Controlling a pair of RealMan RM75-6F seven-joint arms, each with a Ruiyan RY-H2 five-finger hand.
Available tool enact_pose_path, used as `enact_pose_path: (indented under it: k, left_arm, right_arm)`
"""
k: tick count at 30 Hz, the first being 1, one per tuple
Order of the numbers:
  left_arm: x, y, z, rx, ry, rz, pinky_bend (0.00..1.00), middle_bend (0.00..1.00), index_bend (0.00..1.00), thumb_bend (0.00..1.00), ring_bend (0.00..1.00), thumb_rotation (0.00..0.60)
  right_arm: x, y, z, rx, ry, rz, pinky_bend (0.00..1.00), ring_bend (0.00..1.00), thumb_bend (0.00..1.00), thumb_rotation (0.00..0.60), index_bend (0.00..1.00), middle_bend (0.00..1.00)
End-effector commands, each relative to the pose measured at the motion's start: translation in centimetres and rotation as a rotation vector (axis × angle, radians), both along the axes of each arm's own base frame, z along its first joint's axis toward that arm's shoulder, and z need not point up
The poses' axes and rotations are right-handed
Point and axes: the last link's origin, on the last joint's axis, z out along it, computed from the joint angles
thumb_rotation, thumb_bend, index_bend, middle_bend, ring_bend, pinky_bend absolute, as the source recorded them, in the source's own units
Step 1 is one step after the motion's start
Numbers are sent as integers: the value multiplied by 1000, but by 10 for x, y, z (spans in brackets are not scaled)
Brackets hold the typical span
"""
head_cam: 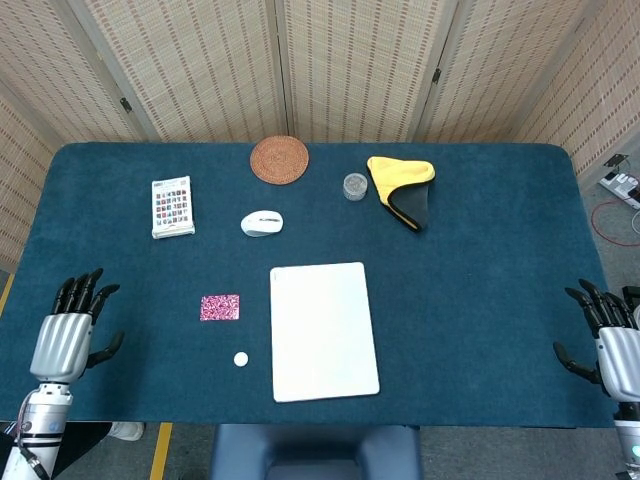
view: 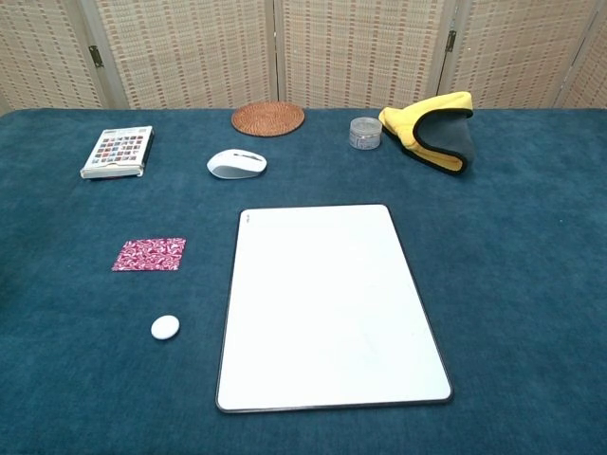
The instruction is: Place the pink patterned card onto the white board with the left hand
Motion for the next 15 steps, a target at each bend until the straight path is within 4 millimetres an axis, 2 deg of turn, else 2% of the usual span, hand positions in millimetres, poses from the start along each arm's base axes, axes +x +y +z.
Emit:
enact_pose_path:
  k: [1, 9, 15]
  left_arm:
    - [5, 7, -4, -18, 4, -28, 0, 66, 218, 375, 0, 600]
    - [21, 30, -24, -107, 33, -72, 0, 66, 218, 374, 0, 600]
    - [31, 50, -47, -212, 82, -89, 0, 66, 217, 373, 0, 600]
  right_arm:
    - [0, 0, 0, 0, 2, 1, 87, 127, 325, 600, 137, 104]
    - [0, 1, 2, -5, 4, 4, 87, 127, 325, 600, 136, 104]
    - [0, 1, 4, -10, 4, 0, 87, 128, 325, 600, 136, 104]
